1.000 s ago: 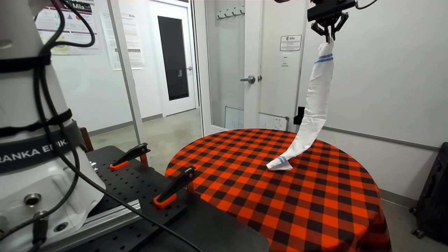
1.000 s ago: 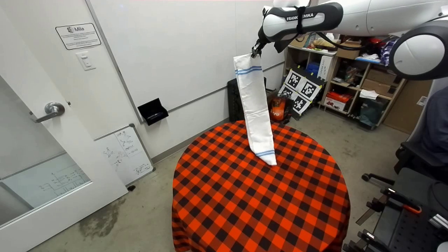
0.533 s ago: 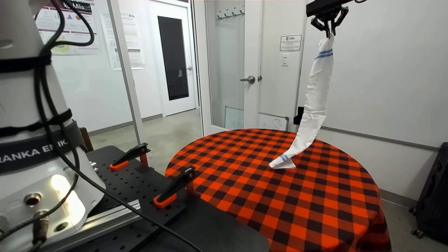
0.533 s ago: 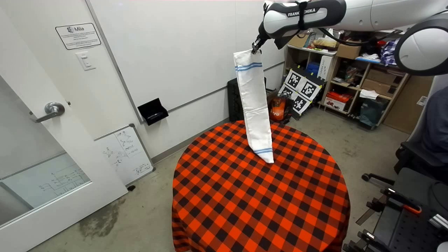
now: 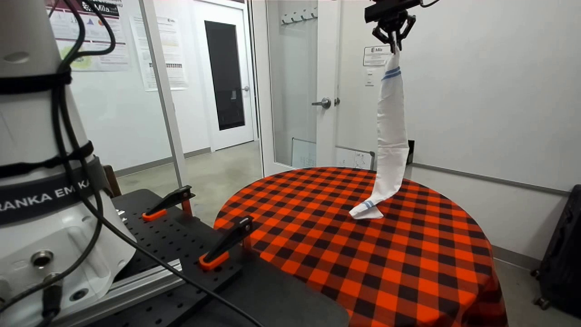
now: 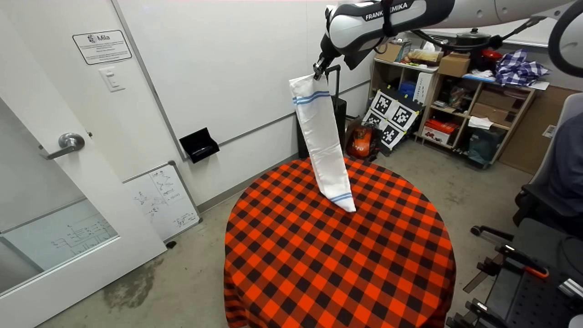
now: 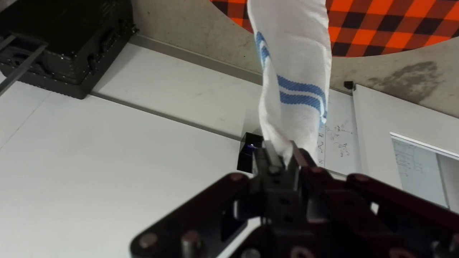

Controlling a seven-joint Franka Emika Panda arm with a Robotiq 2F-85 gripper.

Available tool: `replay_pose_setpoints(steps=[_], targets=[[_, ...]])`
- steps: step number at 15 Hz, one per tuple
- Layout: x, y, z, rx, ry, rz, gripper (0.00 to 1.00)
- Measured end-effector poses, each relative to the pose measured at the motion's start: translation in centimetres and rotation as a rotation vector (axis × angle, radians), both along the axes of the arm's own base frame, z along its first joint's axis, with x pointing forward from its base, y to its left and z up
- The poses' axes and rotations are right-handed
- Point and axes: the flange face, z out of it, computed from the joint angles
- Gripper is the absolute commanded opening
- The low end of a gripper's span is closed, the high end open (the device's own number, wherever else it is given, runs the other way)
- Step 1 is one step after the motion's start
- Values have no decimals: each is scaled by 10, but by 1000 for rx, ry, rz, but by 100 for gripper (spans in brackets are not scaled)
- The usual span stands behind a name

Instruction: Unfold the towel and lay it out on the table.

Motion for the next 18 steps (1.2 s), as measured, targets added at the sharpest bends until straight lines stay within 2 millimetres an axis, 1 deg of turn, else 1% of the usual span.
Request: replay_pose_setpoints(steps=[5,9,14,18], targets=[[-22,55,13,32,33,7,2],[-40,99,17,78,58,-1,2],[-67,163,8,115,113,43,2],[-89,205,2,127,148,86,2]])
